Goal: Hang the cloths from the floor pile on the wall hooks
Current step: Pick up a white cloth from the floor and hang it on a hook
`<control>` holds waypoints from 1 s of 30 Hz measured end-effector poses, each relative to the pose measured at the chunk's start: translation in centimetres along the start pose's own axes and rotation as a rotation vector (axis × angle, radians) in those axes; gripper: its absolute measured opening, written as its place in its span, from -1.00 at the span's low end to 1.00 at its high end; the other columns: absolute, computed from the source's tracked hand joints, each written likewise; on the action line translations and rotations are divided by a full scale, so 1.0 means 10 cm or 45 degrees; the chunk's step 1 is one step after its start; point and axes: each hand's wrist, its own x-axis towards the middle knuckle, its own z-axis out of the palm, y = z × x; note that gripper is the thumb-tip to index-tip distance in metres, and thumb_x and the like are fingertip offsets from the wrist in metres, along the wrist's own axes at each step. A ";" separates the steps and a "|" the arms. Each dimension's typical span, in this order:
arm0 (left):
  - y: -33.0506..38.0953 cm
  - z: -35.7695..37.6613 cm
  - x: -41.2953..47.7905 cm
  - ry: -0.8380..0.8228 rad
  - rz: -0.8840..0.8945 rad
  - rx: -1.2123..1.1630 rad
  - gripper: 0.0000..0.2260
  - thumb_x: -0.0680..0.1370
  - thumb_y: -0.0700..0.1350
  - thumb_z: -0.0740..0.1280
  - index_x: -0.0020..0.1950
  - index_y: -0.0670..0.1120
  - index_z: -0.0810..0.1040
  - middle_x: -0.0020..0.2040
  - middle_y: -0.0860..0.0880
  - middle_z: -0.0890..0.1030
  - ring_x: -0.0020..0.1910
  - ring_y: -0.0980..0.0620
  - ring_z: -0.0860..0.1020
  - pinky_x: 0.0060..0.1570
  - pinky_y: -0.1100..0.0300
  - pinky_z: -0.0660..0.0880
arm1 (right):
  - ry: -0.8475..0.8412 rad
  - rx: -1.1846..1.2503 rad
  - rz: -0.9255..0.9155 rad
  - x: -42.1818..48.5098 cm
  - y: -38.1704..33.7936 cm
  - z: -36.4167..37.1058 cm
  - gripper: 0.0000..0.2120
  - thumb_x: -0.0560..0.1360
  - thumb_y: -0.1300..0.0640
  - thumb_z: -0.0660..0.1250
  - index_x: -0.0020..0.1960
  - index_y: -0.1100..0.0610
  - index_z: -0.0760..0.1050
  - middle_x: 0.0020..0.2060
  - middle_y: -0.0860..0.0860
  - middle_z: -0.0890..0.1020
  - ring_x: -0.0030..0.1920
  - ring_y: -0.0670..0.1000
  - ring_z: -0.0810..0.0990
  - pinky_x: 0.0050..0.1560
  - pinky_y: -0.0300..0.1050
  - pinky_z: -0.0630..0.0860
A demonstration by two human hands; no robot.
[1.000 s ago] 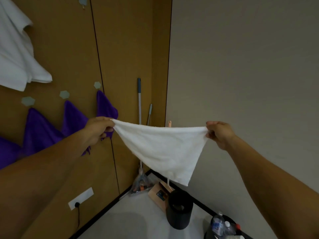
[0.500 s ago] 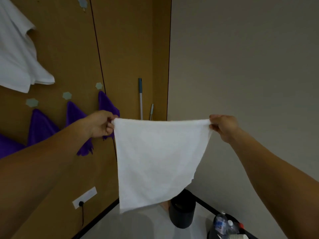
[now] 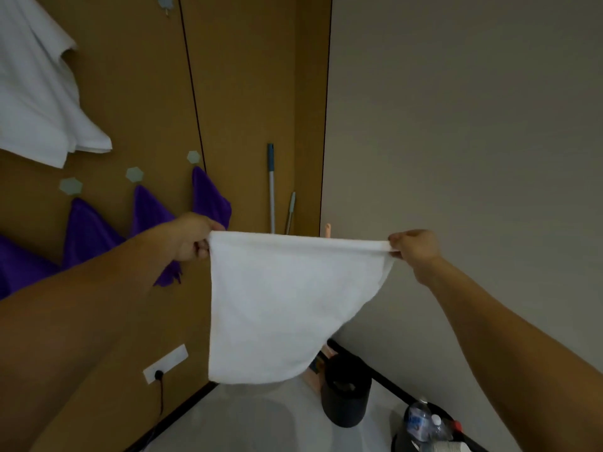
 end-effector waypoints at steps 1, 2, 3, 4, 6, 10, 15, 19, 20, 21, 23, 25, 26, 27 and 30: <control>0.04 -0.04 -0.02 -0.018 -0.019 -0.049 -0.78 0.57 -0.30 0.15 -0.18 -0.16 0.54 -0.39 -0.05 0.42 -0.48 0.10 0.21 -0.66 0.33 0.19 | -0.058 0.005 -0.004 -0.02 0.00 -0.01 -0.91 0.40 0.25 0.48 -0.19 0.24 0.58 -0.03 0.26 0.66 -0.07 0.18 0.65 0.13 0.17 0.58; 0.06 -0.08 -0.05 -0.042 -0.042 -0.084 -0.79 0.58 -0.29 0.16 -0.16 -0.18 0.56 -0.38 -0.05 0.44 -0.46 0.10 0.23 -0.64 0.33 0.21 | -0.133 0.008 -0.001 -0.03 0.00 -0.01 -0.81 0.35 0.19 0.54 -0.15 0.27 0.60 -0.03 0.21 0.66 -0.05 0.16 0.65 0.14 0.11 0.58; 0.07 -0.11 -0.07 -0.085 -0.057 -0.114 -0.80 0.59 -0.28 0.18 -0.14 -0.19 0.57 -0.36 -0.06 0.45 -0.44 0.10 0.24 -0.63 0.32 0.24 | -0.206 -0.005 0.003 -0.04 -0.02 -0.02 -0.67 0.29 0.14 0.59 -0.09 0.33 0.61 -0.04 0.16 0.66 -0.03 0.13 0.64 0.15 0.10 0.58; 0.07 -0.14 -0.09 -0.137 -0.065 -0.131 -0.83 0.59 -0.26 0.21 -0.14 -0.19 0.56 -0.34 -0.06 0.44 -0.43 0.10 0.25 -0.62 0.31 0.27 | -0.273 -0.062 -0.010 -0.04 -0.04 -0.02 -0.53 0.25 0.09 0.62 -0.02 0.40 0.60 -0.06 0.12 0.65 -0.04 0.09 0.62 0.18 0.13 0.55; 0.07 -0.18 -0.12 -0.230 -0.072 -0.152 -0.86 0.59 -0.23 0.26 -0.14 -0.18 0.55 -0.34 -0.05 0.42 -0.44 0.11 0.25 -0.59 0.28 0.30 | -0.353 -0.216 -0.078 -0.05 -0.09 0.00 -0.40 0.20 0.07 0.64 0.07 0.43 0.56 -0.13 0.08 0.60 -0.09 0.05 0.57 0.19 0.17 0.49; 0.08 -0.28 -0.19 -0.420 -0.062 -0.199 -0.72 0.58 0.09 0.27 -0.05 -0.13 0.54 -0.37 -0.02 0.40 -0.45 0.10 0.25 -0.48 0.25 0.31 | -0.370 -0.337 -0.175 0.00 -0.23 0.07 -0.53 0.18 0.12 0.66 0.03 0.17 0.60 -0.07 0.02 0.65 -0.07 0.03 0.62 -0.04 -0.06 0.58; 0.16 -0.42 -0.34 -0.439 0.203 0.304 -0.61 0.30 0.01 0.57 0.01 -0.17 0.62 -0.29 -0.02 0.53 -0.38 0.11 0.37 -0.43 0.26 0.30 | -0.213 -0.375 -0.372 0.06 -0.47 0.25 -0.82 0.36 0.07 0.54 -0.20 0.13 0.58 -0.27 0.02 0.63 -0.26 0.01 0.59 -0.33 -0.18 0.47; 0.21 -0.44 -0.35 -0.057 0.440 0.314 -0.77 0.43 -0.08 0.46 -0.38 0.01 0.50 -0.37 0.10 0.54 -0.31 0.12 0.46 -0.32 0.24 0.35 | -0.103 -0.244 -0.423 0.09 -0.69 0.55 -0.77 0.36 0.18 0.47 -0.23 0.35 0.52 -0.30 0.15 0.53 -0.29 0.10 0.49 -0.31 -0.15 0.38; 0.22 -0.44 -0.34 0.033 0.495 0.299 -0.74 0.46 -0.10 0.42 -0.40 0.03 0.46 -0.41 0.12 0.52 -0.33 0.12 0.46 -0.32 0.24 0.35 | -0.085 -0.220 -0.466 0.08 -0.75 0.65 -0.77 0.37 0.20 0.46 -0.25 0.35 0.49 -0.28 0.13 0.49 -0.27 0.08 0.46 -0.33 -0.18 0.34; 0.23 -0.43 -0.35 0.126 0.554 0.289 -0.71 0.48 -0.12 0.38 -0.43 0.04 0.43 -0.46 0.16 0.50 -0.36 0.13 0.45 -0.34 0.24 0.34 | -0.084 -0.198 -0.517 0.05 -0.82 0.77 -0.81 0.38 0.20 0.44 -0.24 0.29 0.47 -0.23 0.10 0.47 -0.25 0.06 0.43 -0.34 -0.21 0.31; 0.23 -0.46 -0.30 0.253 0.637 0.165 -0.65 0.50 -0.17 0.32 -0.47 0.06 0.43 -0.47 0.21 0.52 -0.41 0.19 0.47 -0.40 0.26 0.37 | -0.123 -0.112 -0.563 0.00 -0.94 0.99 -0.88 0.43 0.20 0.40 -0.09 0.19 0.48 -0.19 0.04 0.49 -0.25 0.01 0.46 -0.33 -0.21 0.33; 0.25 -0.53 -0.26 0.319 0.703 -0.056 -0.64 0.49 -0.23 0.32 -0.46 0.07 0.38 -0.47 0.20 0.52 -0.44 0.19 0.48 -0.44 0.26 0.39 | -0.155 0.035 -0.544 -0.03 -1.04 1.22 -0.86 0.45 0.20 0.36 -0.05 0.13 0.41 -0.22 -0.01 0.50 -0.28 -0.07 0.46 -0.34 -0.20 0.37; 0.28 -0.57 -0.24 0.364 0.724 -0.148 -0.64 0.47 -0.24 0.31 -0.45 0.09 0.36 -0.49 0.19 0.49 -0.46 0.17 0.47 -0.45 0.25 0.38 | -0.167 0.111 -0.527 -0.04 -1.10 1.33 -0.84 0.45 0.23 0.34 -0.06 0.10 0.37 -0.22 -0.02 0.48 -0.28 -0.08 0.45 -0.34 -0.20 0.37; 0.33 -0.60 -0.20 0.413 0.732 -0.220 -0.65 0.46 -0.24 0.29 -0.43 0.11 0.37 -0.48 0.18 0.49 -0.45 0.16 0.48 -0.43 0.23 0.40 | -0.195 0.175 -0.498 -0.06 -1.17 1.46 -0.83 0.46 0.25 0.31 -0.04 0.07 0.36 -0.20 -0.03 0.47 -0.26 -0.09 0.45 -0.32 -0.20 0.38; 0.53 -0.64 -0.10 0.482 0.737 -0.248 -0.78 0.46 -0.24 0.21 -0.24 0.08 0.43 -0.29 -0.01 0.56 -0.28 0.03 0.51 -0.28 0.13 0.44 | -0.400 0.218 -0.453 -0.08 -1.40 1.86 -0.85 0.51 0.26 0.20 -0.07 0.03 0.43 -0.16 -0.05 0.49 -0.21 -0.09 0.46 -0.25 -0.22 0.37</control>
